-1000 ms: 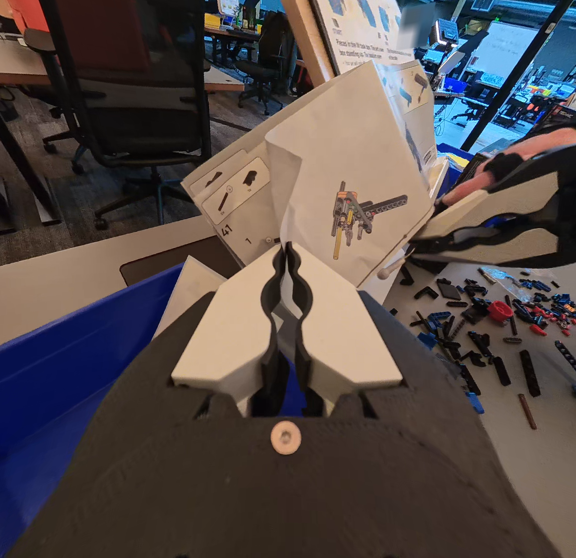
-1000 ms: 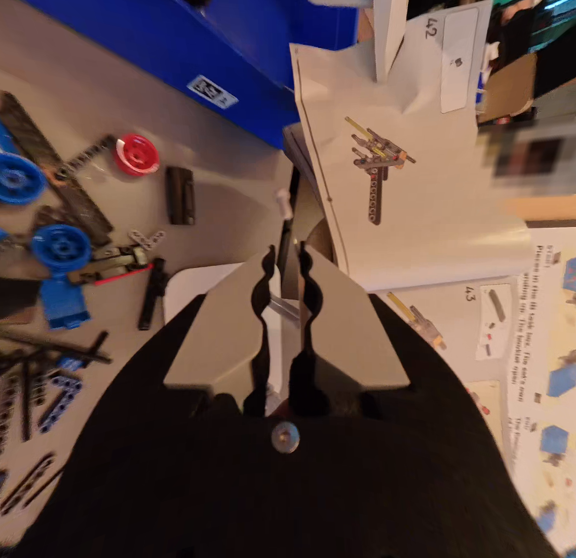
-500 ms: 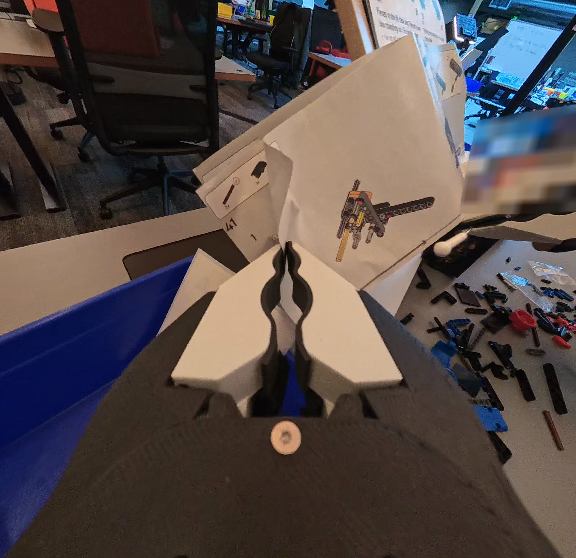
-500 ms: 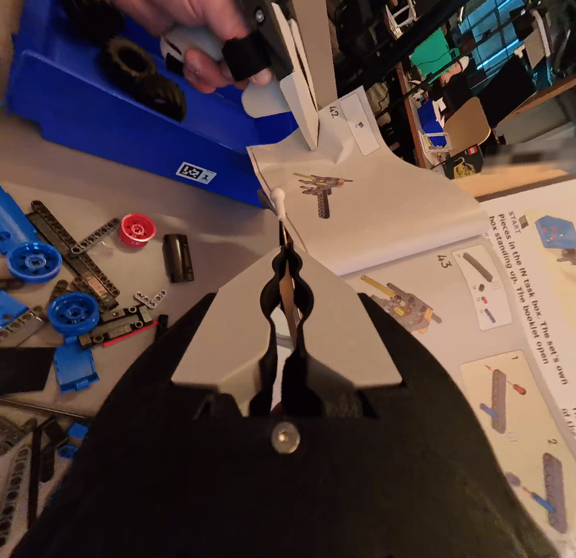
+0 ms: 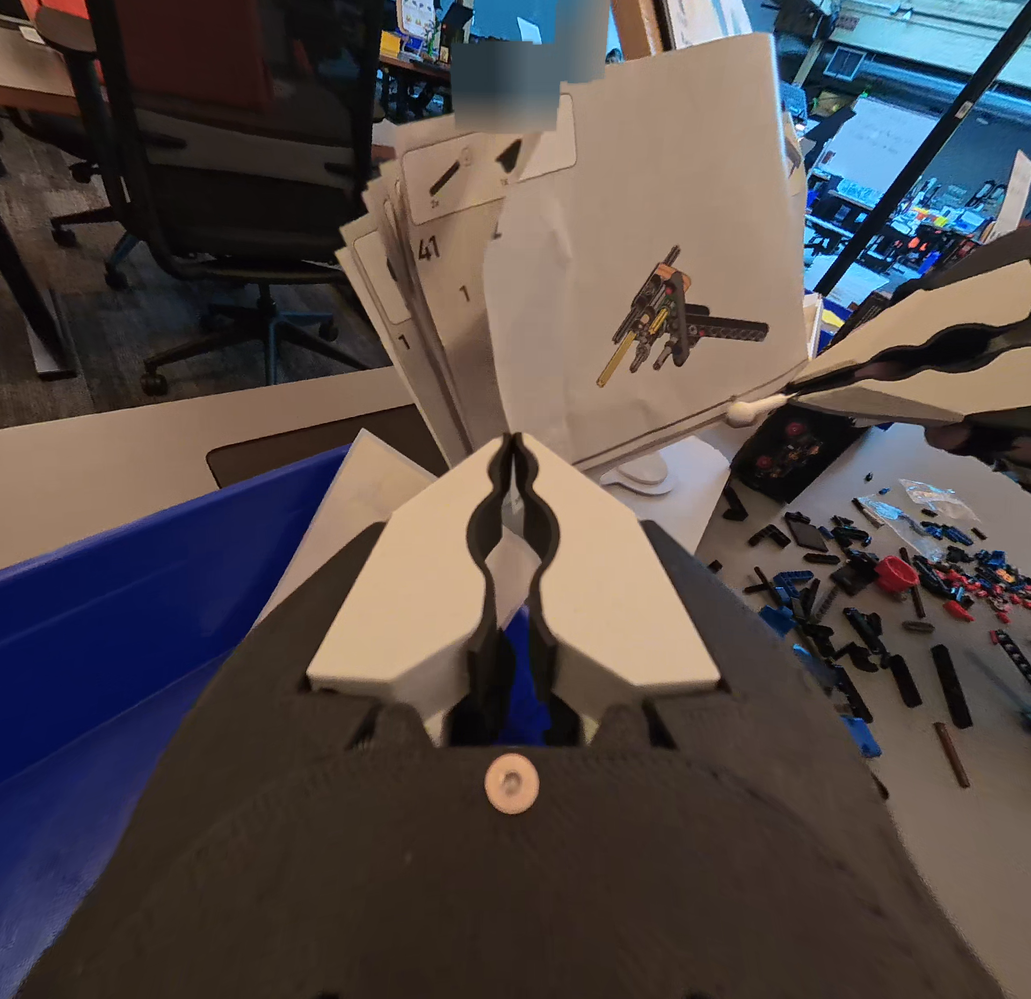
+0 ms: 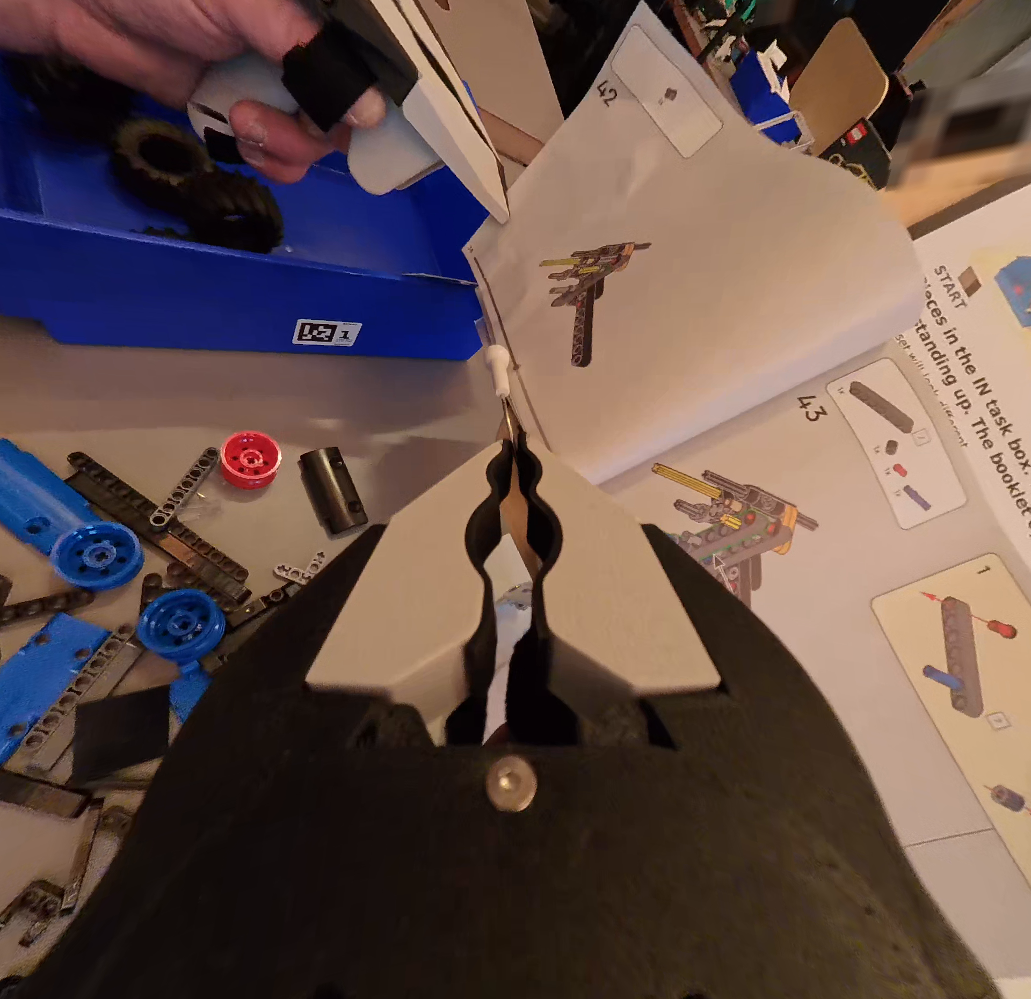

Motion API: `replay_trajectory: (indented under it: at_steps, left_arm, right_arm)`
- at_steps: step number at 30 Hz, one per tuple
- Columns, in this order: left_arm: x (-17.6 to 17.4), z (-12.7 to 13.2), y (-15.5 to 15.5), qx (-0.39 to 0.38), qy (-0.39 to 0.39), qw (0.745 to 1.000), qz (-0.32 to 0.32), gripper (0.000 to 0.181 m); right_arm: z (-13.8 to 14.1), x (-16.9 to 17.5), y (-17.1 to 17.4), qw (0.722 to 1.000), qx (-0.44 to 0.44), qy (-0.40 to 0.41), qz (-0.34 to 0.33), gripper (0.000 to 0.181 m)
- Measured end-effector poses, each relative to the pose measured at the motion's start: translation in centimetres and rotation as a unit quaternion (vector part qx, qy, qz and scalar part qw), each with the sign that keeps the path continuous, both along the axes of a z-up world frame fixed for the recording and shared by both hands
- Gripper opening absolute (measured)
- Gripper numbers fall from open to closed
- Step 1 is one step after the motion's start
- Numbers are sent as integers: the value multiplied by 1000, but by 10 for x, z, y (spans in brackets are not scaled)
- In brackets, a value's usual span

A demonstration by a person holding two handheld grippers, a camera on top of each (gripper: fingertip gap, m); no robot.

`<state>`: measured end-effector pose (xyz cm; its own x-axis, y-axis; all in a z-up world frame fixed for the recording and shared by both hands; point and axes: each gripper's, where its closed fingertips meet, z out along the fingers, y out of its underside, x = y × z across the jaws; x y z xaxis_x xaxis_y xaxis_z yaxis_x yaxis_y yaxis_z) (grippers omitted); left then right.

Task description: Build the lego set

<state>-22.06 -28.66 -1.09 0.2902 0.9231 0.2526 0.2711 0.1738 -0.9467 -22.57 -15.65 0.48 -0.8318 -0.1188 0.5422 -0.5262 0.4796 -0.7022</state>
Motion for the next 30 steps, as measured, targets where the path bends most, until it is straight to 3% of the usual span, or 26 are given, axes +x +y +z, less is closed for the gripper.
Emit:
replay_trajectory:
  at_steps: [5,9,15,21,24,30]
  left_arm:
    - [-3,-10,1,-31,-19,999,8,0]
    - [-5,-14,1,-28,-23,999,7,0]
    - [-4,-18,2,-22,-26,999,1,0]
    - [-3,-19,0,-20,-33,999,5,2]
    - [2,-15,-4,-16,-31,999,15,12]
    - [23,1,-16,-64,-21,996,57,33]
  right_arm:
    - [5,5,5,999,-5,23,28,0]
    - [11,3,5,997,-30,-69,16,0]
    - [22,-11,7,990,-66,-122,-35,0]
    - [22,-13,5,994,-51,-82,-55,1]
    - [29,-15,12,995,-49,-69,-61,25]
    - [52,-10,46,997,-49,-8,-65,29]
